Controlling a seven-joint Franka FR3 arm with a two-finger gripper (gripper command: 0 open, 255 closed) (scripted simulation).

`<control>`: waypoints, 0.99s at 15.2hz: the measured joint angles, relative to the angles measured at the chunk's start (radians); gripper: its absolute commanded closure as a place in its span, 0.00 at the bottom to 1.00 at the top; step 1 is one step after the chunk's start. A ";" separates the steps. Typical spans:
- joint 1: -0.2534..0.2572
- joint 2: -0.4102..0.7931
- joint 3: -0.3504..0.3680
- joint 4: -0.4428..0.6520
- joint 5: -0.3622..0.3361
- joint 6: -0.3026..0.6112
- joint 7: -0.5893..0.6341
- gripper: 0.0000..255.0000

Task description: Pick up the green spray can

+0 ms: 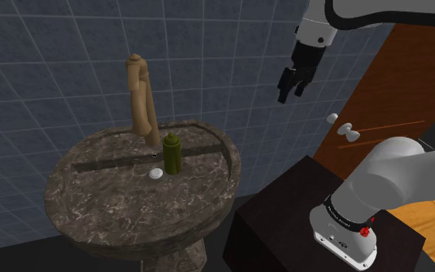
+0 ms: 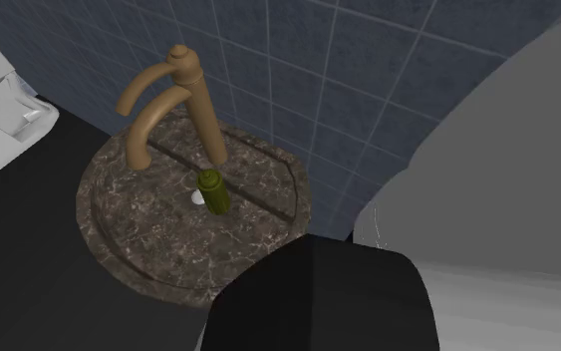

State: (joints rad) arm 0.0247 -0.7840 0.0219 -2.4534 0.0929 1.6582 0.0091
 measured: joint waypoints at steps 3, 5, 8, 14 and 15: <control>0.008 0.012 0.025 -0.013 0.019 0.038 0.030 0.00; 0.016 0.022 0.057 -0.047 0.043 0.102 0.067 0.00; 0.036 0.061 0.124 -0.068 0.086 0.199 0.142 0.00; 0.048 0.204 0.240 -0.072 0.133 0.421 0.269 0.00; 0.051 0.222 0.260 -0.076 0.139 0.455 0.292 0.00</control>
State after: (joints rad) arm 0.0753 -0.5620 0.2816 -2.5292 0.2318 2.1136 0.3012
